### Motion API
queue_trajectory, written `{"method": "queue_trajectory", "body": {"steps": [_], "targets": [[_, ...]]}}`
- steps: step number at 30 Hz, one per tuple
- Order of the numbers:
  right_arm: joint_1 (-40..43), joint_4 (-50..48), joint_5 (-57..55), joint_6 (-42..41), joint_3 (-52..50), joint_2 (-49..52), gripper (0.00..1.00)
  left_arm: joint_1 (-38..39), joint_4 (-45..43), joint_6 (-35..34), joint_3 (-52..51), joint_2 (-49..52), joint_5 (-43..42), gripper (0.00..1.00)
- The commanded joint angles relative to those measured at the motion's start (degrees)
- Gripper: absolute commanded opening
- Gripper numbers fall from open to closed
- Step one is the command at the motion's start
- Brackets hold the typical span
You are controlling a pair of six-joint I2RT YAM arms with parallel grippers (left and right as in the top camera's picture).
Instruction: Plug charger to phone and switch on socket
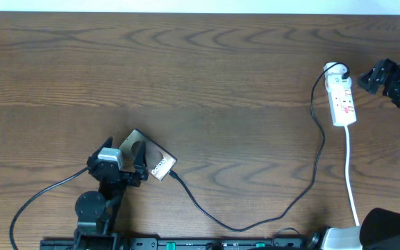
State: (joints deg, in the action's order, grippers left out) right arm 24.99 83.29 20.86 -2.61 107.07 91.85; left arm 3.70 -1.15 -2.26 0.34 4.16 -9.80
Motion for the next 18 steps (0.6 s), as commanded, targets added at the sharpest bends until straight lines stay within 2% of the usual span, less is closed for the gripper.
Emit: {"method": "queue_trajectory", "body": {"steps": [1,5,18], "targets": [[0.09,0.09,0.46,-0.55,0.07,-0.09,0.99,-0.85,4.96,1.2,-0.11,-3.45,3.56,0.86],[0.09,0.09,0.46,-0.55,0.07,-0.09,0.99,-0.92,4.98,1.22,-0.11,-4.09,7.67,0.86],[0.09,0.09,0.46,-0.55,0.07,-0.09,0.99,-0.9,5.01,1.2,-0.11,-3.93,7.72,0.86]]}}
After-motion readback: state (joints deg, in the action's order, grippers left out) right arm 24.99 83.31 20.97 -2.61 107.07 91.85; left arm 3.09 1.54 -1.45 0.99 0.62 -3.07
